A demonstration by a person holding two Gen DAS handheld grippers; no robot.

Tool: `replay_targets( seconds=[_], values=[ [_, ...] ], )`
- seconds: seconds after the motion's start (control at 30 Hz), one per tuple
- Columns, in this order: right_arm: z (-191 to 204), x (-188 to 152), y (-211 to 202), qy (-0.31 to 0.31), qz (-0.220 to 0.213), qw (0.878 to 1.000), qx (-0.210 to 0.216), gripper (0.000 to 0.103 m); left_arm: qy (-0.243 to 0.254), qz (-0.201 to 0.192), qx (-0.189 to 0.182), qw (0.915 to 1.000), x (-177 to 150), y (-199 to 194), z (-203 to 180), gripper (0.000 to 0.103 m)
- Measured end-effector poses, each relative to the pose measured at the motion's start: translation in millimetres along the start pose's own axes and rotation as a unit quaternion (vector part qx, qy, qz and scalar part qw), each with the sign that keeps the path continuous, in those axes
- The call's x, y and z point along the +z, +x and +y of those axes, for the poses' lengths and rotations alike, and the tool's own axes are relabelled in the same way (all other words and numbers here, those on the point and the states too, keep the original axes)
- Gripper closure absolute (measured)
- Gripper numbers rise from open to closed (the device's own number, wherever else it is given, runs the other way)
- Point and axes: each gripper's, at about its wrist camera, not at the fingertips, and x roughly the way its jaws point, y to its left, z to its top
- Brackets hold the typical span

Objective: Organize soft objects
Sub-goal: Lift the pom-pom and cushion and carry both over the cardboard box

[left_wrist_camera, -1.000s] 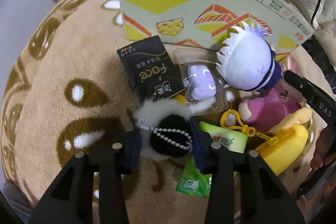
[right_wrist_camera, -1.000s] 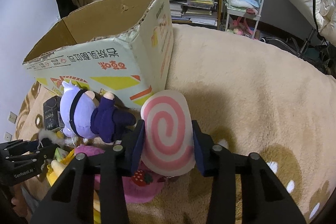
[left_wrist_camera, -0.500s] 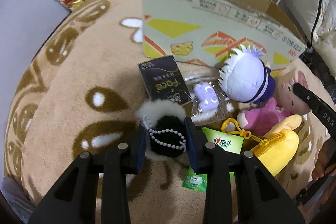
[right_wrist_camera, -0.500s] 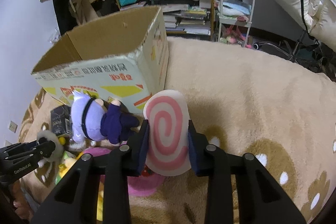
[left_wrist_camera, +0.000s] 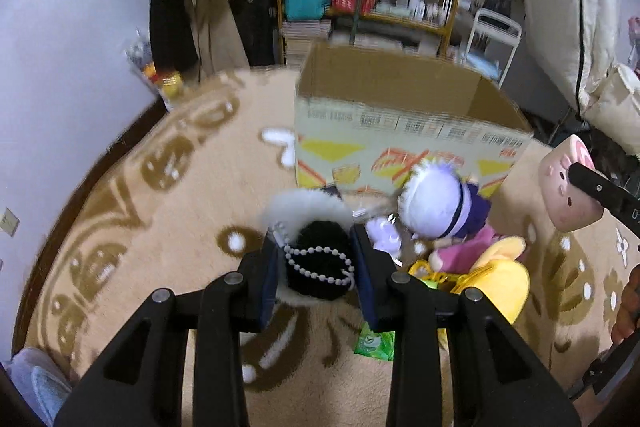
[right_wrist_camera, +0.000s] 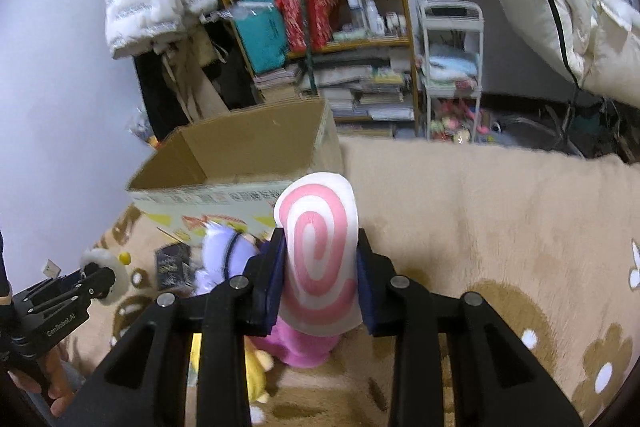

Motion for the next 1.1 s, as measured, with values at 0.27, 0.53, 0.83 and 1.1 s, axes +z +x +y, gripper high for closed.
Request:
replay_targets(
  seconds=[0.27, 0.53, 0.83, 1.1],
  values=[
    [29, 11, -37, -0.028, -0.07, 0.997, 0.029, 0.07, 0.024, -0.109, 0.012, 0.9937, 15, -52, -4, 0.071],
    [49, 30, -61, -0.053, -0.131, 0.989, 0.04, 0.07, 0.039, -0.149, 0.013, 0.988, 36, -73, -8, 0.071],
    [60, 66, -56, -0.064, -0.161, 0.984, 0.047, 0.07, 0.049, -0.205, 0.015, 0.9773, 84, -85, -10, 0.071],
    [71, 85, -46, -0.081, -0.181, 0.979, 0.05, 0.07, 0.056, -0.245, 0.013, 0.9678, 117, -70, -13, 0.071]
  ],
)
